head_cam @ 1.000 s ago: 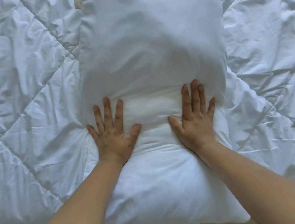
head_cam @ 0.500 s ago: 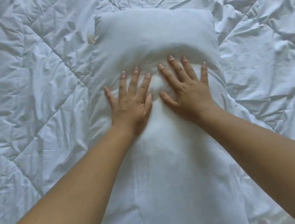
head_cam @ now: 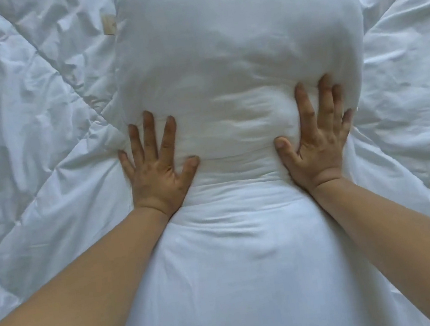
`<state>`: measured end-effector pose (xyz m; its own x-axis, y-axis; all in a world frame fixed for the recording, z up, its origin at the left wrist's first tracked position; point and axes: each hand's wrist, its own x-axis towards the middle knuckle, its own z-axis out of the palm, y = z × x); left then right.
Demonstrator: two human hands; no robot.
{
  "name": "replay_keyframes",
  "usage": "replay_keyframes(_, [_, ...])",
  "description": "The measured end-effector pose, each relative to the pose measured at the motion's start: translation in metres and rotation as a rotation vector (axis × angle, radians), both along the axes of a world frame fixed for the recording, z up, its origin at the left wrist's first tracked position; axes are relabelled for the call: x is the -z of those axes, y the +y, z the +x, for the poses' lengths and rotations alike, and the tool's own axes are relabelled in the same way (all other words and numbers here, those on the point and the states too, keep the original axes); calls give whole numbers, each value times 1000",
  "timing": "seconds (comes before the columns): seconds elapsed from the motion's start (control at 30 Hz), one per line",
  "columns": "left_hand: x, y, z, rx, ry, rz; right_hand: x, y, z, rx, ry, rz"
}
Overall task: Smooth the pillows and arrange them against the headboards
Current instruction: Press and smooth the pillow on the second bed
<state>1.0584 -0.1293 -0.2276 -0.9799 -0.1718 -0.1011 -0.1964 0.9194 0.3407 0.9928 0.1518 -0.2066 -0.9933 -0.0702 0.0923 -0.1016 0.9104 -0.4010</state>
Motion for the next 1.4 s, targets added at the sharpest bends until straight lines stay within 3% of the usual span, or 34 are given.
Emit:
replay_keyframes(0.27, [-29,6,-2,-42,-104,65,-25,0,-6,-3,-108,19])
replay_keyframes(0.37, [-60,13,3,-52,-33,139,-50,4,-2,-32,-89,30])
replay_keyframes(0.5, [-98,42,-39,93,65,141,-84,-13,-20,-114,-114,85])
replay_keyframes(0.7, [-111,42,-130,134,-288,14,-95,-34,-95,-132,-331,232])
replay_keyframes(0.8, [-100,23,-148,106,-411,-7,-80,-27,-113,-103,-343,245])
replay_keyframes(1.07, [-38,26,-155,64,-91,-21,-18,-29,-126,-68,-137,175])
replay_keyframes(1.23, [-9,18,-183,33,-100,-8,10,-42,-156,-67,-137,182])
replay_keyframes(1.4, [-32,15,-182,73,-207,23,-10,-40,-160,-108,-255,141])
